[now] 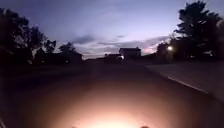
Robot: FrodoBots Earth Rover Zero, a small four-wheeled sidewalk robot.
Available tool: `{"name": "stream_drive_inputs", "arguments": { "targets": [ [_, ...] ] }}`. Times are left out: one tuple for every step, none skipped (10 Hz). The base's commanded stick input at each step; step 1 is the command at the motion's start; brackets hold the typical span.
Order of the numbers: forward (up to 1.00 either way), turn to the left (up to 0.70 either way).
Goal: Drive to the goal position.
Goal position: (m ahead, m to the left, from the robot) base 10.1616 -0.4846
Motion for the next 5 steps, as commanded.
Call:
{"name": "stream_drive_inputs", "arguments": {
  "targets": [
    [0.70,0.00],
    [0.70,0.00],
    [0.70,0.00],
    [0.70,0.00],
    [0.70,0.00]
  ]
}}
